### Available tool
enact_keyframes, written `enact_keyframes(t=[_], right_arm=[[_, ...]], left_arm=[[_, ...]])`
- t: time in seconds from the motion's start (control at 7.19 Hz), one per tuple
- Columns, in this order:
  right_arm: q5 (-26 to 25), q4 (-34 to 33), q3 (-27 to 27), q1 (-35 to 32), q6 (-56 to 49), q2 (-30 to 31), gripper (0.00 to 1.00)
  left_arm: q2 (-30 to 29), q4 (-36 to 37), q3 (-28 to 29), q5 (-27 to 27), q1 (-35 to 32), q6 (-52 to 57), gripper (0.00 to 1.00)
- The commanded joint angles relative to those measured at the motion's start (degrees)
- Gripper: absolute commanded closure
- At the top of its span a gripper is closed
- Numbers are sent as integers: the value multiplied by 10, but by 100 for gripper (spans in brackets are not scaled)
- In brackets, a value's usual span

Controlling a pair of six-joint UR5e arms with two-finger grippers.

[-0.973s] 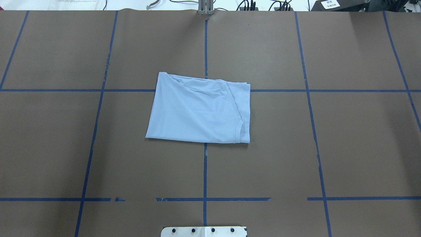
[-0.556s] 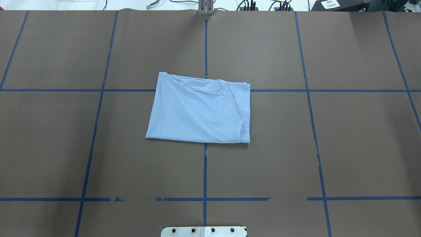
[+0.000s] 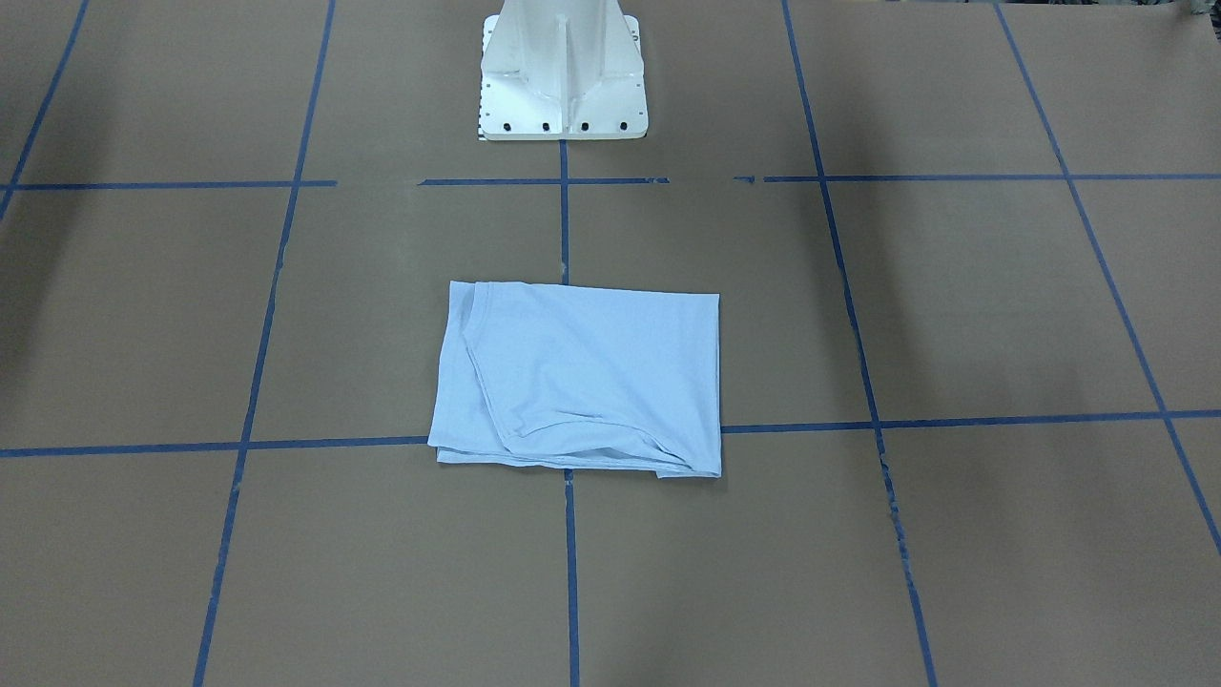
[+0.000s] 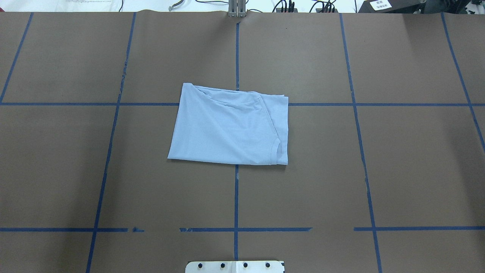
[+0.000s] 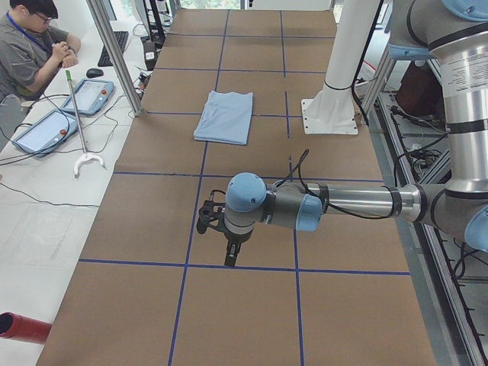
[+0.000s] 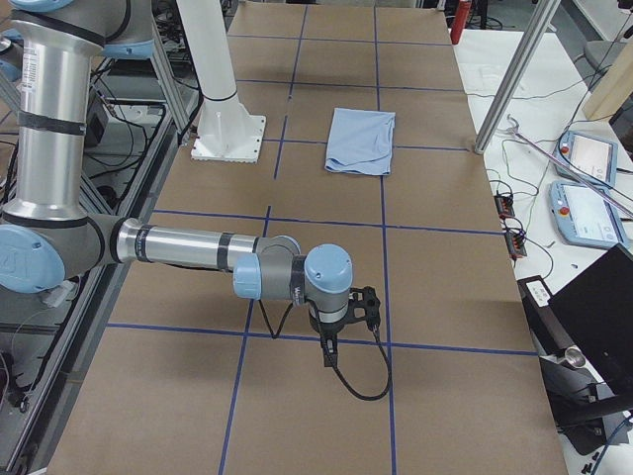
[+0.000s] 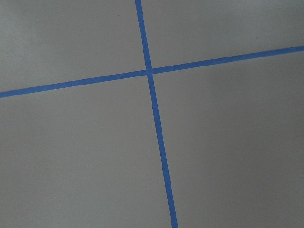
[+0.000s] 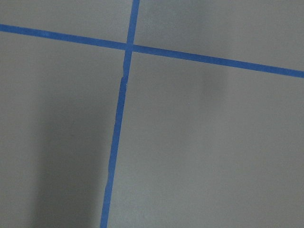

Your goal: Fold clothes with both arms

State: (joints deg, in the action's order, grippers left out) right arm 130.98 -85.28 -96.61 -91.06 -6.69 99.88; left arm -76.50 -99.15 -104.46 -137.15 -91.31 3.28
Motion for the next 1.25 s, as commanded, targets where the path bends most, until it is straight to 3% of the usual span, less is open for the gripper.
enact_keyframes(t=[0.0,0.42,1.11], right_arm=[[34,4,-2,0,43,1,0],[46,45,0,0,34,3,0],[47,54,1,0,34,6,0]], left_arm=[[1,-1,0,-1,0,-1,0],[2,-2,-5,0,0,0,0],[4,-2,-3,4,-1,0,0]])
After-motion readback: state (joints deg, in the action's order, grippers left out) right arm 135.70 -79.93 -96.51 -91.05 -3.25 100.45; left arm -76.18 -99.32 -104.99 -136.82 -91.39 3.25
